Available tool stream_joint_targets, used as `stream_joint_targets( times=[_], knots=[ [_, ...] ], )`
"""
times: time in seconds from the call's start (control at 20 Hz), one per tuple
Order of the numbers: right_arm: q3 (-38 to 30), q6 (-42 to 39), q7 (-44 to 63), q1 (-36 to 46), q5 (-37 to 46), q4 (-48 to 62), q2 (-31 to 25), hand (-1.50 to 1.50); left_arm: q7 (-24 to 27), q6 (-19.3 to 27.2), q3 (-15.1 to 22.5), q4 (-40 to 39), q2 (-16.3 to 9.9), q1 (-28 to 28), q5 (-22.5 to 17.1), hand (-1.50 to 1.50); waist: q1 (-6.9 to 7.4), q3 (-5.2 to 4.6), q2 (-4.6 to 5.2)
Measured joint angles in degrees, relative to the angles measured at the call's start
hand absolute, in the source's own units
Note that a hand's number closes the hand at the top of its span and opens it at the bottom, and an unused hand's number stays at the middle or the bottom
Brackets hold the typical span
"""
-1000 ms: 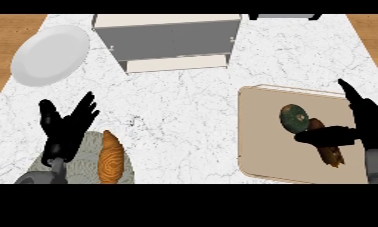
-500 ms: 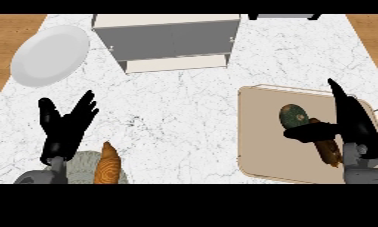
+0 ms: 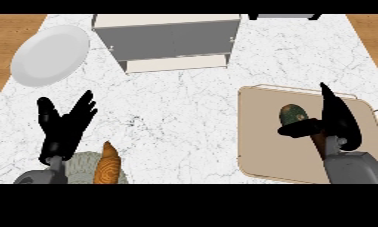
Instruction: Pick the squash from the tray and place it in the tiered shelf
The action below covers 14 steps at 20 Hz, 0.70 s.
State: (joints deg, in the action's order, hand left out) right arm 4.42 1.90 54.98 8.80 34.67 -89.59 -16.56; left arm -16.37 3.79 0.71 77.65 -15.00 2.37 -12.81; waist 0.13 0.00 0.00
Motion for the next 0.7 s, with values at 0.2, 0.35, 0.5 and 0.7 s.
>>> stream_joint_targets(
  times=[0.2,0.35,0.5,0.7],
  knots=[
    [-0.38,0.97,-1.87,-0.37,2.97,2.65,1.52,-1.50,0.14,-0.41,-0.88,-1.09,1.08,0.94,1.17,0.00,-0.09,0.00,0.01],
    [-1.97,2.11,-4.88,0.33,4.01,5.98,1.68,-1.50,0.50,-0.87,-1.16,-1.09,1.83,0.51,1.95,0.00,-0.06,0.00,0.00],
    [-3.35,4.47,-8.43,1.87,4.66,10.36,2.90,-1.50,1.25,-1.78,-1.94,-2.75,2.19,1.17,2.49,0.00,-0.02,0.00,0.01],
    [-4.40,6.47,-11.74,3.29,5.63,14.14,4.31,-1.50,1.30,-2.90,-3.08,-2.85,2.38,0.95,2.96,0.00,0.02,0.04,-0.06]
  ],
)
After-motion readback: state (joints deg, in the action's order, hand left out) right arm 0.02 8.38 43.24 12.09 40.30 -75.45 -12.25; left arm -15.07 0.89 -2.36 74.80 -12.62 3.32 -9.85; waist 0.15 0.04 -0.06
